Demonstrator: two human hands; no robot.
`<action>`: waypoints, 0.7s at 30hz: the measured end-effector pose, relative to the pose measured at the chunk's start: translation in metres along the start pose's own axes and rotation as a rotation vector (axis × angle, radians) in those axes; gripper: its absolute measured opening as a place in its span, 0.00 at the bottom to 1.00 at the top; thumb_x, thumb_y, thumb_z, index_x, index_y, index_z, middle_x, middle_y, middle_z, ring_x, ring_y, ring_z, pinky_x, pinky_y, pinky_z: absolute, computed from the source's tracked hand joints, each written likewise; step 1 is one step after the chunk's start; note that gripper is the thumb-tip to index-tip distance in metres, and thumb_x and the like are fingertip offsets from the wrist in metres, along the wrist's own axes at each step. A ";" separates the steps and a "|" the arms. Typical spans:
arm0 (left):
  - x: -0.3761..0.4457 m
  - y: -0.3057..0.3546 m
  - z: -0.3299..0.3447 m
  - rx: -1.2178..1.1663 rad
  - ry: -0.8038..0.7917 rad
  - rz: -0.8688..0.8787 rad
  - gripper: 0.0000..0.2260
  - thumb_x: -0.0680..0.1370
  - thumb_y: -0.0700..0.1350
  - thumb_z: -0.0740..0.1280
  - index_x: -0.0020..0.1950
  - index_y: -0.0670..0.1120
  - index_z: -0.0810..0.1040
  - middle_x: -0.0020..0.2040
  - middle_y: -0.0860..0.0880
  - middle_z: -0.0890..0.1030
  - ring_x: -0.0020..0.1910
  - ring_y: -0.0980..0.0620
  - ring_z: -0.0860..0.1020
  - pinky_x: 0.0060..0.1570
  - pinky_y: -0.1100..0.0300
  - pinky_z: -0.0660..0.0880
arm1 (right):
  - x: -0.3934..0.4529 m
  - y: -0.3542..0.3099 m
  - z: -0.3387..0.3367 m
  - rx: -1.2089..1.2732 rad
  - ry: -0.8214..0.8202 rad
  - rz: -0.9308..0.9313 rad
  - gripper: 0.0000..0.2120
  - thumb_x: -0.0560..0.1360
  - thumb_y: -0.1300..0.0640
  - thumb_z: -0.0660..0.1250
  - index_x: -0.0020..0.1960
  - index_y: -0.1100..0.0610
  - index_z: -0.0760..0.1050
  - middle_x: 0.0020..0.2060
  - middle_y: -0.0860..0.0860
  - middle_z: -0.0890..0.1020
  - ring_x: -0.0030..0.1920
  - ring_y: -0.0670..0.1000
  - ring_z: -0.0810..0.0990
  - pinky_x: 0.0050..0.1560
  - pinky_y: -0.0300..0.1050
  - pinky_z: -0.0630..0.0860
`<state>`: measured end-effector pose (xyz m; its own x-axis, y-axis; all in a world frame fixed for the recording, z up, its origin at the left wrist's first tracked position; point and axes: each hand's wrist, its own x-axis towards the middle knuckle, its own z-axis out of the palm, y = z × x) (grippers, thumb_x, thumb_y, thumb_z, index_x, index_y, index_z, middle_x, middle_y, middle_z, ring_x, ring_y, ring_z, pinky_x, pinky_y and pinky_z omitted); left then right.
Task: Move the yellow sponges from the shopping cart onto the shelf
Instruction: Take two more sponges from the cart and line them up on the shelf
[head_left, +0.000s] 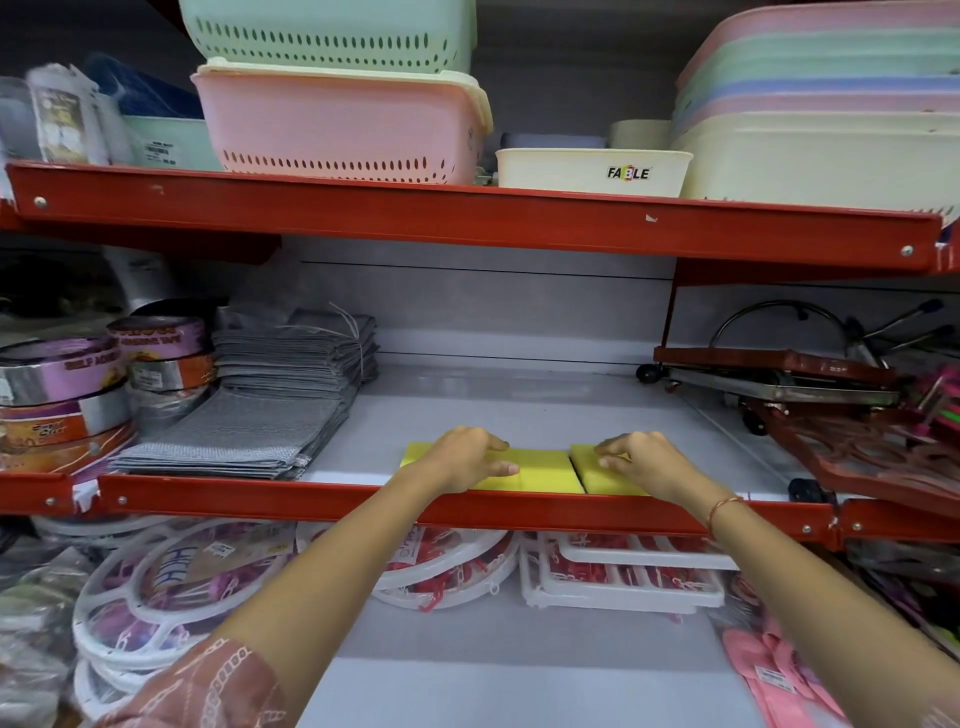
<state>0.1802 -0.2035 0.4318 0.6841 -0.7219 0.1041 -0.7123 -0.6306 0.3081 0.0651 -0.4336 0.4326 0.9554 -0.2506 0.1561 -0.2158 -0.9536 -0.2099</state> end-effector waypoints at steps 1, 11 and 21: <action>0.001 0.004 0.002 0.001 -0.016 0.006 0.28 0.76 0.58 0.65 0.72 0.44 0.71 0.72 0.45 0.73 0.72 0.44 0.69 0.72 0.51 0.65 | -0.003 0.003 0.001 -0.012 -0.021 0.008 0.17 0.79 0.54 0.62 0.64 0.58 0.76 0.65 0.54 0.78 0.66 0.55 0.74 0.67 0.45 0.70; 0.004 0.017 0.016 0.009 -0.014 -0.008 0.25 0.76 0.57 0.66 0.68 0.45 0.76 0.69 0.46 0.77 0.70 0.45 0.72 0.70 0.52 0.69 | -0.020 -0.005 0.004 0.014 -0.016 -0.057 0.16 0.76 0.53 0.66 0.61 0.58 0.79 0.64 0.51 0.79 0.63 0.52 0.77 0.65 0.43 0.71; -0.006 0.025 0.017 0.017 0.004 -0.044 0.24 0.78 0.56 0.63 0.70 0.45 0.73 0.70 0.45 0.76 0.70 0.44 0.71 0.71 0.50 0.68 | -0.023 -0.012 0.001 -0.021 -0.036 -0.024 0.16 0.77 0.52 0.65 0.61 0.58 0.79 0.64 0.51 0.79 0.64 0.53 0.76 0.66 0.45 0.71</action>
<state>0.1556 -0.2204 0.4227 0.7154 -0.6923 0.0944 -0.6842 -0.6666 0.2959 0.0457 -0.4167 0.4310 0.9670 -0.2217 0.1255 -0.1965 -0.9626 -0.1862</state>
